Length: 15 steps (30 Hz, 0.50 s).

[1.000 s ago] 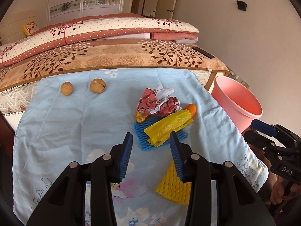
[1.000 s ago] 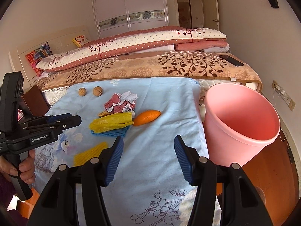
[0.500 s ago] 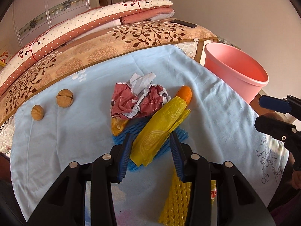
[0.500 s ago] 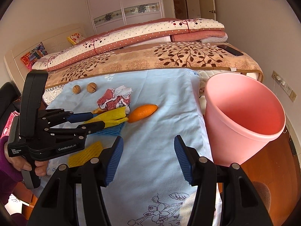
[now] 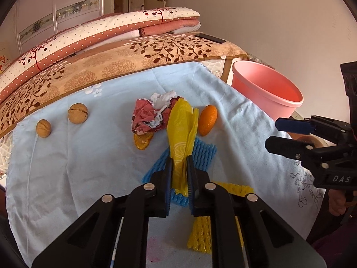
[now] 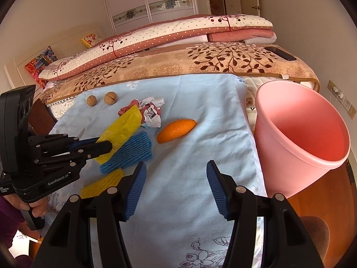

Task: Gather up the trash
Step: 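Grasp the yellow plastic bag with the left tool, then grasp the orange carrot-shaped item with the right tool while the left lifts the yellow bag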

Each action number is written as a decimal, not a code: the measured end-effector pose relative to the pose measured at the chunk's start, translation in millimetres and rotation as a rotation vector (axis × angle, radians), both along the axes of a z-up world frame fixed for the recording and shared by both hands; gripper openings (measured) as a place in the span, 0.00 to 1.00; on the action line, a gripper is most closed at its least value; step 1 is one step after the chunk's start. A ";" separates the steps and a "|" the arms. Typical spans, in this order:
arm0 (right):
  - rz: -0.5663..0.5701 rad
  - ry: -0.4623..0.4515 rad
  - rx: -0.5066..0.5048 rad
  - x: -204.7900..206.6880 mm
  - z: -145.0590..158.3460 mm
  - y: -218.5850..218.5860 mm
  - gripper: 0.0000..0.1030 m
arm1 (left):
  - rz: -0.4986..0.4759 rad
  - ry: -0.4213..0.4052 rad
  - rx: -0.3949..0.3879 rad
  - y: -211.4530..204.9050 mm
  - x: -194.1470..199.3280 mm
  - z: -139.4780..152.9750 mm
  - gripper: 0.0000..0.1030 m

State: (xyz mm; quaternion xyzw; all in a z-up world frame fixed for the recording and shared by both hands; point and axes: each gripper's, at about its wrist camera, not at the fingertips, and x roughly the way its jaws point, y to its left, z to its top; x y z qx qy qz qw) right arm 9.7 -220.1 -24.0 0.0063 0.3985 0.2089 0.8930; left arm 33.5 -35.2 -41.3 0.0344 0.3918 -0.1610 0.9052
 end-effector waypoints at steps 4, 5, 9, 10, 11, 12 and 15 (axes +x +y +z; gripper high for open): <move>0.019 0.005 0.002 5.1 0.0 8.7 0.54 | 0.031 -0.010 -0.050 13.7 -15.0 7.1 0.12; 0.023 0.005 0.002 6.8 0.0 11.1 0.54 | 0.046 -0.010 -0.064 17.7 -17.9 8.2 0.12; 0.021 0.011 0.011 17.7 -0.6 18.7 0.54 | 0.104 -0.010 -0.123 33.8 -30.0 11.5 0.12; 0.017 0.012 0.013 21.7 -0.7 20.2 0.54 | 0.115 -0.012 -0.134 36.9 -32.8 12.1 0.12; 0.010 0.016 0.016 25.9 -1.1 21.7 0.54 | 0.125 -0.012 -0.145 39.8 -35.4 12.8 0.12; 0.003 0.024 0.021 30.5 -2.0 23.1 0.54 | 0.133 -0.012 -0.156 42.4 -37.3 13.9 0.12; -0.027 0.046 0.023 44.9 -5.9 27.4 0.54 | 0.150 -0.024 -0.179 48.2 -43.3 17.1 0.12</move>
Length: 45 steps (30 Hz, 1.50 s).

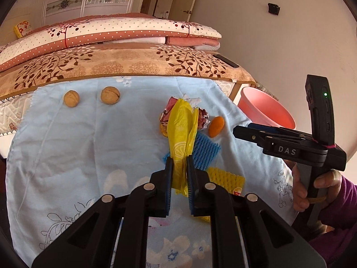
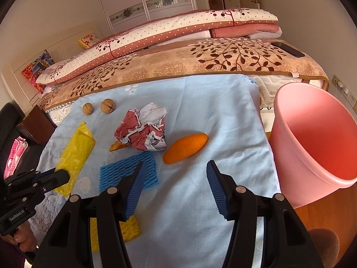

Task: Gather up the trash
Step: 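Grasp the orange carrot-shaped item with the right tool while the left lifts the yellow bag, then carry the yellow bag and orange item in both tools over the pink bucket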

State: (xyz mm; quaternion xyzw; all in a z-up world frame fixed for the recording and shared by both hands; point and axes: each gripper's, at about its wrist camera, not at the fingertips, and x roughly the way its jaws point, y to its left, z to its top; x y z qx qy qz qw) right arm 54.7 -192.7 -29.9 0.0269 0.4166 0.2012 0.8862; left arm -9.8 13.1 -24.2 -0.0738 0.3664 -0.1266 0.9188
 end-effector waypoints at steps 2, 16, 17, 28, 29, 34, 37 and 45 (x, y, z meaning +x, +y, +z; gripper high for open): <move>-0.022 0.024 0.007 11.2 -3.5 1.9 0.54 | 0.010 -0.009 -0.013 3.0 -2.9 1.9 0.12; -0.069 0.113 -0.045 47.8 -29.9 28.7 0.46 | 0.040 0.014 -0.052 12.3 -3.3 -2.9 0.12; -0.070 0.110 -0.054 48.5 -30.8 29.7 0.45 | 0.041 0.018 -0.054 12.5 -2.9 -3.6 0.12; -0.074 0.115 -0.032 43.7 -29.2 10.5 0.23 | 0.028 0.012 -0.052 2.5 -2.1 0.8 0.12; -0.073 0.113 -0.026 41.0 -27.4 7.8 0.22 | 0.027 0.011 -0.052 1.0 -2.1 1.4 0.12; -0.053 0.093 0.000 24.2 -15.1 -4.6 0.21 | 0.023 0.009 -0.054 -6.8 -1.7 3.6 0.12; -0.032 0.069 0.007 11.3 -6.1 -10.7 0.21 | 0.023 0.006 -0.052 -14.0 -0.7 5.3 0.12; -0.003 0.000 0.018 -19.9 15.1 -27.2 0.21 | 0.016 -0.002 -0.058 -34.1 0.6 12.7 0.12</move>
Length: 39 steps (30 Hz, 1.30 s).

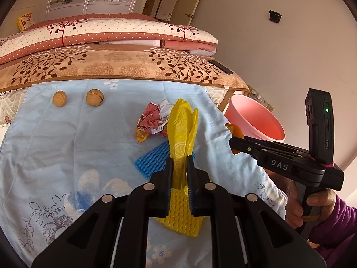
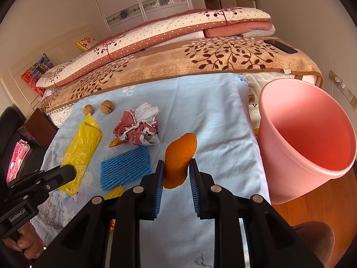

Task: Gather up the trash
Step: 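Carry the yellow bag and orange item in both tools over the pink bucket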

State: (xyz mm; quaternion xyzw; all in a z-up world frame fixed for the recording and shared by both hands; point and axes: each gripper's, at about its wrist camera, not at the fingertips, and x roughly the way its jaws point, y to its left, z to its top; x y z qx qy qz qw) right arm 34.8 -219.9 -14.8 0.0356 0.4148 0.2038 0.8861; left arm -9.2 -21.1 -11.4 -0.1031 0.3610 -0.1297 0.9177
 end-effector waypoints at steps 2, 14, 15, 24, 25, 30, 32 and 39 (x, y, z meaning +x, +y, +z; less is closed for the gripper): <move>0.000 -0.016 0.001 -6.8 4.2 -4.4 0.21 | -0.002 -0.006 -0.001 -5.9 0.5 2.8 0.12; -0.048 -0.082 0.035 -25.3 23.0 -40.3 0.21 | -0.026 -0.031 -0.021 -44.6 11.3 16.7 0.12; -0.055 -0.087 0.037 -25.7 24.0 -43.9 0.21 | -0.029 -0.032 -0.021 -48.1 12.7 17.6 0.12; -0.137 -0.119 0.066 -23.9 31.0 -82.3 0.21 | -0.084 -0.061 -0.013 -85.6 26.4 28.6 0.12; -0.147 -0.122 0.067 -22.6 31.6 -87.2 0.21 | -0.091 -0.062 -0.012 -90.1 28.3 29.3 0.12; -0.204 -0.132 0.074 -17.2 31.7 -113.6 0.21 | -0.126 -0.061 -0.008 -113.3 39.8 30.5 0.12; -0.226 -0.134 0.075 -14.6 31.3 -123.7 0.21 | -0.140 -0.059 -0.004 -122.6 44.6 30.0 0.12; -0.288 -0.143 0.072 -4.6 28.5 -153.4 0.21 | -0.184 -0.056 0.007 -154.9 64.5 28.7 0.12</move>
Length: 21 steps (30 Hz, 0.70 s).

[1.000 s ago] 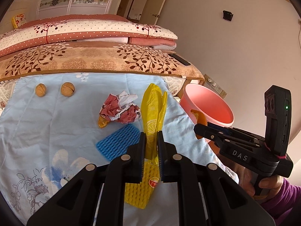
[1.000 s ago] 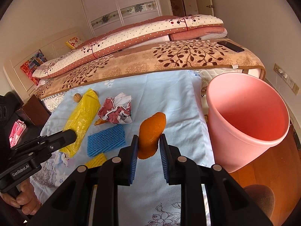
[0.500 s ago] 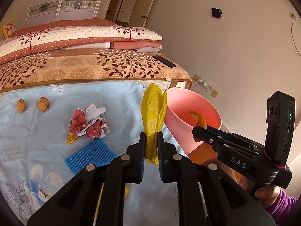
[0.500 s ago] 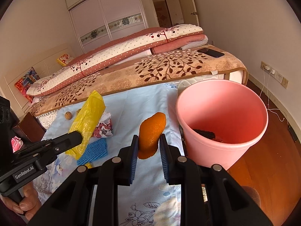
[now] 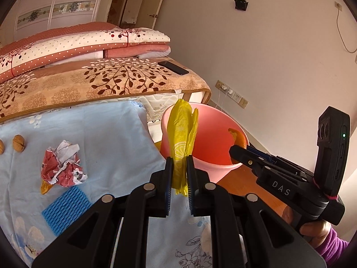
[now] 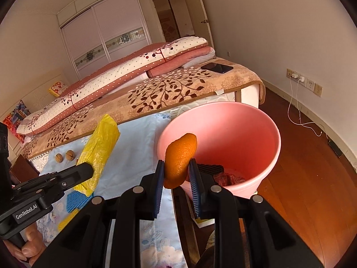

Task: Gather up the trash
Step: 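Carry the yellow bag and orange item in both tools over the pink bucket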

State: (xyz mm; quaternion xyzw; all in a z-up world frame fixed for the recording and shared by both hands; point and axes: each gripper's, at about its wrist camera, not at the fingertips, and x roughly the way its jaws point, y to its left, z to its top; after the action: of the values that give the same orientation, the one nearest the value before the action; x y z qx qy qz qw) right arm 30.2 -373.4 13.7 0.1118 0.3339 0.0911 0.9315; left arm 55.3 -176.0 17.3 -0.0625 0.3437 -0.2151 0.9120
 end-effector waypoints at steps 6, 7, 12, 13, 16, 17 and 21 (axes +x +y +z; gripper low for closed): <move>-0.039 0.005 -0.002 10.1 -3.8 -20.3 0.21 | -0.026 0.003 -0.004 -25.4 17.0 -2.3 0.12; -0.046 0.007 0.000 12.0 -4.7 -23.8 0.21 | -0.029 0.001 -0.001 -29.6 19.4 -3.0 0.12; -0.075 0.014 0.002 21.8 -10.4 -36.9 0.21 | -0.040 0.009 0.015 -47.5 33.9 -9.4 0.12; -0.079 0.016 0.004 23.2 -11.7 -39.2 0.21 | -0.041 0.013 0.016 -50.2 36.9 -11.0 0.12; -0.090 0.028 0.005 28.9 -17.2 -44.0 0.21 | -0.041 0.025 0.018 -57.7 44.4 -16.5 0.12; -0.093 0.034 0.007 30.8 -19.4 -45.7 0.21 | -0.042 0.030 0.016 -60.0 47.9 -17.9 0.12; -0.103 0.049 0.014 36.8 -26.2 -51.0 0.21 | -0.046 0.036 0.014 -67.5 56.0 -22.5 0.12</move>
State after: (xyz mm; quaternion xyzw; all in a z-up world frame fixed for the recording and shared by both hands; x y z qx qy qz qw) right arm 67.0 -424.3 -12.4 0.1373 0.3497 0.0428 0.9258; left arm 111.3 -243.4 -5.3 -0.0524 0.3628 -0.2324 0.9009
